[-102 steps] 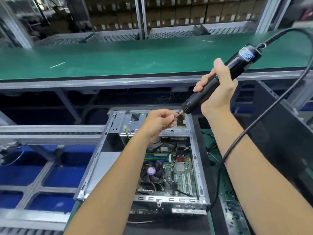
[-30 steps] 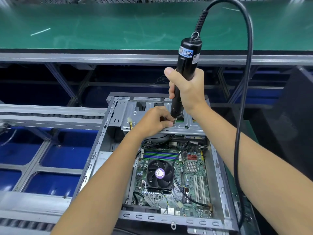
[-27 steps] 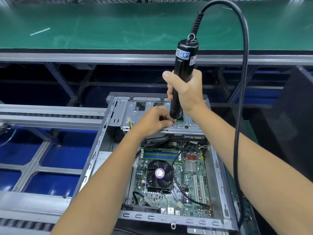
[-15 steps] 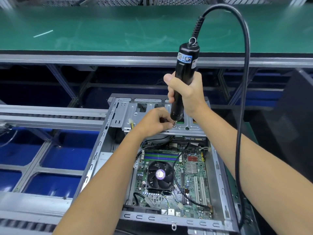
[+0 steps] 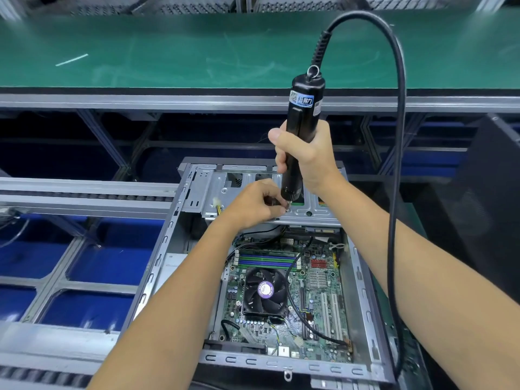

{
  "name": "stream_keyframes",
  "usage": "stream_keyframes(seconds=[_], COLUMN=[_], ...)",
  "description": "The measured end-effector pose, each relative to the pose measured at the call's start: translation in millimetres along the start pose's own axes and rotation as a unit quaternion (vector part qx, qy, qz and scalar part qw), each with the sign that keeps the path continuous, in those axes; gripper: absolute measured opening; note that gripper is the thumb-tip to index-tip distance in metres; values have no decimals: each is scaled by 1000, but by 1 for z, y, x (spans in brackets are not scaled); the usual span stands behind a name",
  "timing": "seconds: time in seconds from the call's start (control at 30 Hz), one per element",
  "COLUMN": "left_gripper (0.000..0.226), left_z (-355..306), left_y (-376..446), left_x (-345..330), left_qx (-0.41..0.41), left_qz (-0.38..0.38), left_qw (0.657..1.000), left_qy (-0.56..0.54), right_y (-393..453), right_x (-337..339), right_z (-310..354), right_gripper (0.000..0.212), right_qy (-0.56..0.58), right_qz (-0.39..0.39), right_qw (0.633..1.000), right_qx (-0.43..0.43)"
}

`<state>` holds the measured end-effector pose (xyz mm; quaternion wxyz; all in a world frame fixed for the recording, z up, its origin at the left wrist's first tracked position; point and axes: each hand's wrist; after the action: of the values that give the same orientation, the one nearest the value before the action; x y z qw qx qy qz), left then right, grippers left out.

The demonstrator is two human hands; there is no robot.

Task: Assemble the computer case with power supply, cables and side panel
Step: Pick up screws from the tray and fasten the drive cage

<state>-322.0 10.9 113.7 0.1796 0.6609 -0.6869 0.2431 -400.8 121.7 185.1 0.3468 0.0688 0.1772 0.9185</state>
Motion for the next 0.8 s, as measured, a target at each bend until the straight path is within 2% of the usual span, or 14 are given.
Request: stream_keyframes(seconds=[0.17,0.33,0.67,0.8], left_gripper=[4,4,7,19], left_z=[2,2,2,2], left_y=[1,1,2,-1], left_x=[-1,-3,-4,-1], left_qx=[4,0,9,-8], left_qz=[-4,-14,2,1], left_qw=[1000,1000,999,1000], left_qy=[-4,-2,33,11], right_y=[-2,-3,-14,-13], right_x=[1,10,19,8], right_z=[4,11,19,17], right_gripper=[48,37,35,37], right_qy=[23,34,47,31], right_qz=[-16,-44,-79,-78], right_qw=[1000,998,996,996], right_qx=[6,18,17,25])
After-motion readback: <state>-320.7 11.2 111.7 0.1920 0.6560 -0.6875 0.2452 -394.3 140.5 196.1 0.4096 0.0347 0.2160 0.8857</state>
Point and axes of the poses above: each hand's wrist, its own y-axis towards the middle knuckle, its own x-axis out of the back of the hand, z = x × y, and after that the axes turned 9 degrees about z, right-handed
